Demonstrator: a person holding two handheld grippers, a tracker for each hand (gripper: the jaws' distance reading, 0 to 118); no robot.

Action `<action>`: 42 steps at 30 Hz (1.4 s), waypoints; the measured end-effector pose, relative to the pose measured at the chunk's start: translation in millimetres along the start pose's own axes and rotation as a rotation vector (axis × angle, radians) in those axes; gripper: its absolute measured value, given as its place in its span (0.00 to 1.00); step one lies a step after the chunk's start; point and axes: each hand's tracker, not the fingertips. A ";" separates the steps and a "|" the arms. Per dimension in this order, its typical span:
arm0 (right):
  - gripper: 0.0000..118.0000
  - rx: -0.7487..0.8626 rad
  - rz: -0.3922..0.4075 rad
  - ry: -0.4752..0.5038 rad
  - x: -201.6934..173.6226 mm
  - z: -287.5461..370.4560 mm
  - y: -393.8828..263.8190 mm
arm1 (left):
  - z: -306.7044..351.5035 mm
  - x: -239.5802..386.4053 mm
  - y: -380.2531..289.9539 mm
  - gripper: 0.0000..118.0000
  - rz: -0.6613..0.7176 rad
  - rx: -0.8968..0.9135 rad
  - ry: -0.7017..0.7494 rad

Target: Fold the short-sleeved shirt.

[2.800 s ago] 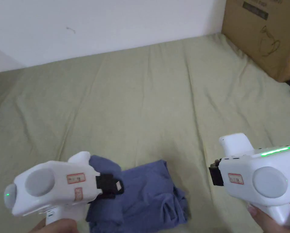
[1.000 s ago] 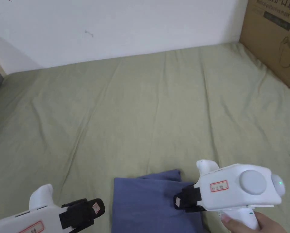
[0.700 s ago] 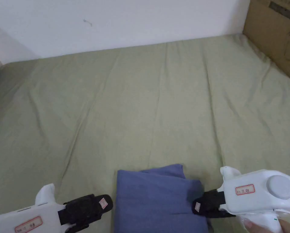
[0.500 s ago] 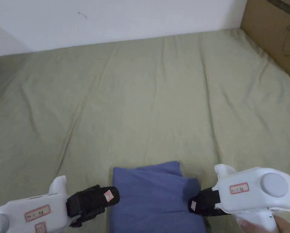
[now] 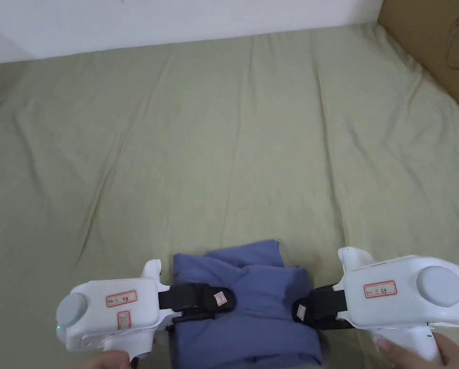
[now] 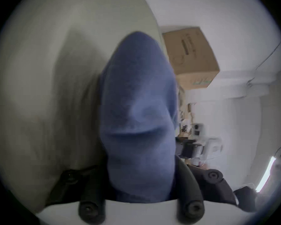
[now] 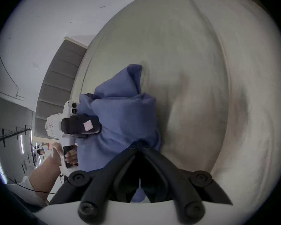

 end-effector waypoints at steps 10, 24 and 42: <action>0.00 0.291 0.095 -0.366 -119.9 46.8 -8.8 | 69.8 44.0 -6.8 0.18 -0.125 0.021 0.116; 0.00 0.302 0.258 -0.482 -272.5 -66.0 -19.0 | 350.1 17.1 50.3 0.18 -0.265 0.092 0.559; 0.00 0.333 0.242 -0.528 -267.7 -83.9 -25.4 | 343.4 44.7 15.4 0.73 -0.497 0.332 1.373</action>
